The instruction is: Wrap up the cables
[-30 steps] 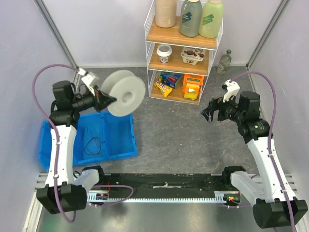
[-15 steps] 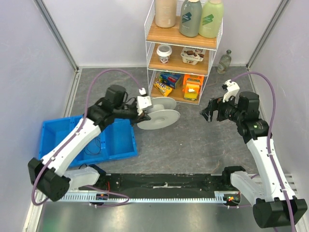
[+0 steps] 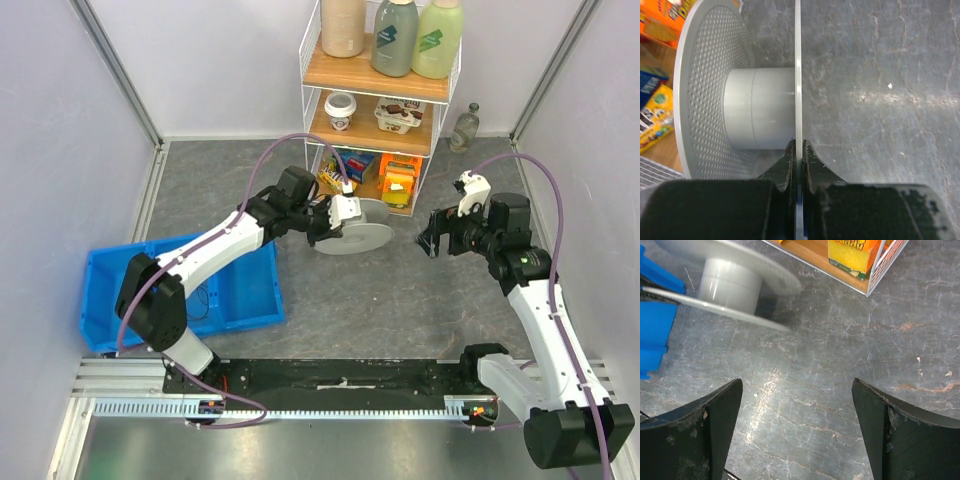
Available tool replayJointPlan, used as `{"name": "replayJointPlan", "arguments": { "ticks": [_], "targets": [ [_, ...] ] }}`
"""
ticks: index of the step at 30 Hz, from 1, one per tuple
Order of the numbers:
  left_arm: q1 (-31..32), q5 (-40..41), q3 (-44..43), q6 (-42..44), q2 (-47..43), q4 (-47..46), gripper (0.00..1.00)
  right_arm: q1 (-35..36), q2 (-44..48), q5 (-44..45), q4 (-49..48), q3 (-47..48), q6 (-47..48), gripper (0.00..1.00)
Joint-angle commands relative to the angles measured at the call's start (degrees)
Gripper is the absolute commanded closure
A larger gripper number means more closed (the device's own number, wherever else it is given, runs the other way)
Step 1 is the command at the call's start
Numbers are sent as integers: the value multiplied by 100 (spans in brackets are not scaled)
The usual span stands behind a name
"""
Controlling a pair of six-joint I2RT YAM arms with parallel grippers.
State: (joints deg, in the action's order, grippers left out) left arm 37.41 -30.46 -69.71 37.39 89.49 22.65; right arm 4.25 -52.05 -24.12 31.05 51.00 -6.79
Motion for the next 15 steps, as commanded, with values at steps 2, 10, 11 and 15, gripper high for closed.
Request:
{"name": "replayJointPlan", "arguments": {
  "ticks": [2,10,11,15],
  "targets": [
    [12,-294,-947,594,349,-324,96,-30,-147,-180,121,-47,186,2],
    [-58,-408,-1211,630,639,-77,77,-21,-367,-348,121,6,230,2],
    [-93,-469,-1255,586,666,-68,77,-30,-384,-357,121,32,222,2],
    [-172,-725,-1519,445,789,160,79,-21,-367,-374,130,50,239,2]
  ]
}}
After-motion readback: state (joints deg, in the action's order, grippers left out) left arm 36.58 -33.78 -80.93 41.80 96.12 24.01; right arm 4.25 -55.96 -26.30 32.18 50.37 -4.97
